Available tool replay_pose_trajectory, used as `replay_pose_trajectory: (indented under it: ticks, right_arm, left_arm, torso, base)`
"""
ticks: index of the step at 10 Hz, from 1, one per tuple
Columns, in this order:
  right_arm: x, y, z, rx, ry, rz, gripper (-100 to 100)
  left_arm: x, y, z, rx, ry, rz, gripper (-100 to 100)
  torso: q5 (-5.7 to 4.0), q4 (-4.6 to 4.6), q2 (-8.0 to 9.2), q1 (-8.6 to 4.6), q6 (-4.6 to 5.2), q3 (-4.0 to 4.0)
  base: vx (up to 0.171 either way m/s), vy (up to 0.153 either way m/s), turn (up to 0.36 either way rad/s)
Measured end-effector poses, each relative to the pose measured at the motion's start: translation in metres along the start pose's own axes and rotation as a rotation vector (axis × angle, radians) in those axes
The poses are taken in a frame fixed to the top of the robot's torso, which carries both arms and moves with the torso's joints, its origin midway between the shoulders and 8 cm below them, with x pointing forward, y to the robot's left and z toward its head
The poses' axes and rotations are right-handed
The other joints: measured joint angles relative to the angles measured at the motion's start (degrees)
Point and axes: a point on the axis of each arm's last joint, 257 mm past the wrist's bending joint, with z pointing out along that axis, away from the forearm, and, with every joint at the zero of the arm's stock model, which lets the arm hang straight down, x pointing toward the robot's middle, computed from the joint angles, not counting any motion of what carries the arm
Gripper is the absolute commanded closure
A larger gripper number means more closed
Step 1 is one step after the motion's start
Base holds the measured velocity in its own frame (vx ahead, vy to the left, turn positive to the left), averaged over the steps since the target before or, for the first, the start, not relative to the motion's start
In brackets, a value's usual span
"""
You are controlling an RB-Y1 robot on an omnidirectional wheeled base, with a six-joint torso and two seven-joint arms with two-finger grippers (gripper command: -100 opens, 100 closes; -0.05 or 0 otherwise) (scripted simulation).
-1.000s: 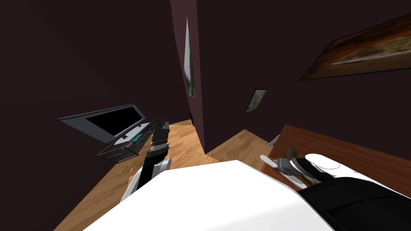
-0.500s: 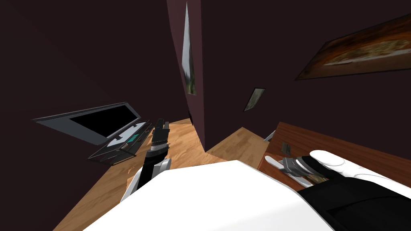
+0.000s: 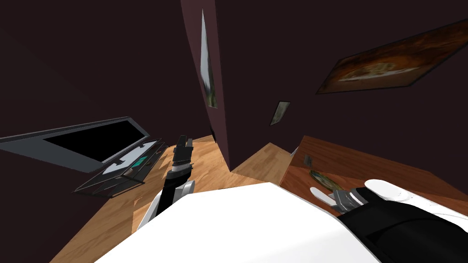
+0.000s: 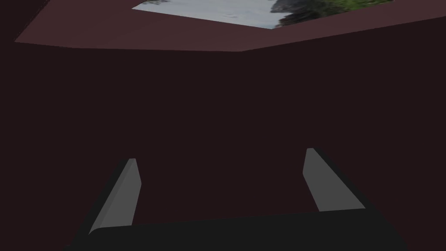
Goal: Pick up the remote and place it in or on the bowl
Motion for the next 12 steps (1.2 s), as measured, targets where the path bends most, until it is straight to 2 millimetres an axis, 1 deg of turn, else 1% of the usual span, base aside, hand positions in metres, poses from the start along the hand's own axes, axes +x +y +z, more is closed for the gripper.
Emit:
replay_pose_trajectory:
  ticks: [2,4,5,9,10,11,12]
  right_arm:
    - [0.021,0.014,0.007,-0.018,0.033,0.014,100]
    - [0.037,0.027,0.013,-0.034,0.059,0.036,100]
    - [0.04,0.029,0.014,-0.038,0.064,0.039,-100]
    - [0.04,0.029,0.014,-0.038,0.064,0.04,-100]
    - [0.04,0.029,0.014,-0.038,0.064,0.04,0]
    - [0.04,0.029,0.014,-0.038,0.064,0.04,-100]
    - [0.038,0.024,0.005,-0.036,0.064,0.034,-100]
  left_arm:
    - [0.0,0.0,0.0,0.0,0.0,0.0,0]
    - [0.0,0.0,0.0,0.0,0.0,0.0,0]
    - [0.0,0.0,0.0,0.0,0.0,0.0,0]
    - [0.0,0.0,0.0,0.0,0.0,0.0,0]
    - [0.0,0.0,0.0,0.0,0.0,0.0,0]
    - [0.0,0.0,0.0,0.0,0.0,0.0,0]
    - [0.0,0.0,0.0,0.0,0.0,0.0,0]
  torso:
    - [0.04,0.0,-0.05,0.12,0.04,-0.02]
    - [0.07,0.01,-0.03,0.16,0.01,-0.01]
    - [0.11,0.02,-0.22,0.33,-0.17,-0.09]
    - [0.17,-0.05,-0.5,0.55,-0.2,-0.26]
    - [0.17,-0.05,-0.51,0.55,-0.2,-0.27]
    - [0.17,-0.05,-0.51,0.55,-0.2,-0.27]
    - [0.2,-0.05,-0.52,0.6,-0.19,-0.27]
  base:
    - [-0.075,-0.073,-0.162]
    - [-0.059,-0.057,-0.094]
    - [-0.011,-0.008,-0.003]
    - [0.0,0.0,0.0]
    - [0.0,0.0,0.0]
    - [0.002,0.012,-0.049]
    - [0.003,0.019,-0.049]
